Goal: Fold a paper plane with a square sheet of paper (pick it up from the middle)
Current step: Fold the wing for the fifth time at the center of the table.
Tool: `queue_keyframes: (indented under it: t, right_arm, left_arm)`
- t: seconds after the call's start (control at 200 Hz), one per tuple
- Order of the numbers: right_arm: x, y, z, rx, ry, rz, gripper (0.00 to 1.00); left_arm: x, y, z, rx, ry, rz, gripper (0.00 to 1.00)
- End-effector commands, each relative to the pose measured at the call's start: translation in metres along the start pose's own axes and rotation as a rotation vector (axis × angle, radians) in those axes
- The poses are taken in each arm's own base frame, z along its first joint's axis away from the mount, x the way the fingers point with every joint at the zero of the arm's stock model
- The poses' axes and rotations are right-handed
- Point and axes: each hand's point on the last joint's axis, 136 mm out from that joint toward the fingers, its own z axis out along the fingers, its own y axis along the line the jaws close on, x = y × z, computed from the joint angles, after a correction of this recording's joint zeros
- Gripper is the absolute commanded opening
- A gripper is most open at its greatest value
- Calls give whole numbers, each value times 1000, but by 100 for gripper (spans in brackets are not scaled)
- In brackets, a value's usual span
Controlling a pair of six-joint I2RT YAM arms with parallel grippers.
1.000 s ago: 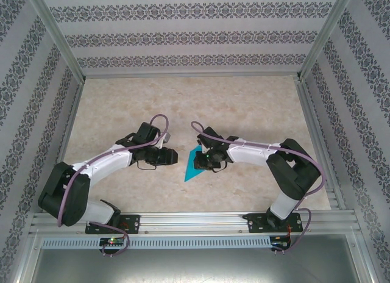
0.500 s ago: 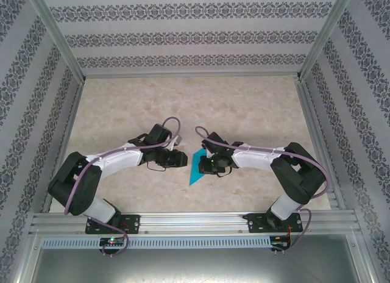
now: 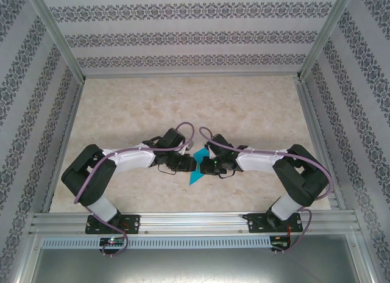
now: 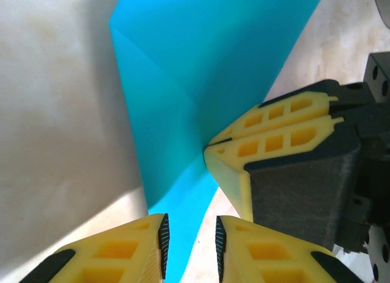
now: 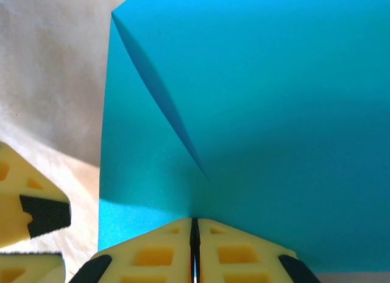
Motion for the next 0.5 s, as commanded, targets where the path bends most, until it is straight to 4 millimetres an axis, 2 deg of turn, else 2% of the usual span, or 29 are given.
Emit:
queue_keyframes:
  t: [0.0,0.195,0.35,0.495]
  right_arm:
    - [6,-16,1,41,11,17,11]
    - [3,-18,-1,37,4,21,10]
    - [0,-19,-2,30,-7,27,10]
    - [-2,-19,-3,27,-14,32,10]
  left_arm:
    - [-11,2,5,-35,-36,7,31]
    - [-14,16,4,-116,-54,2,37]
    - [-18,0,13,-7,-65,-14,38]
    - [-20,-2,18,17,-56,-33,38]
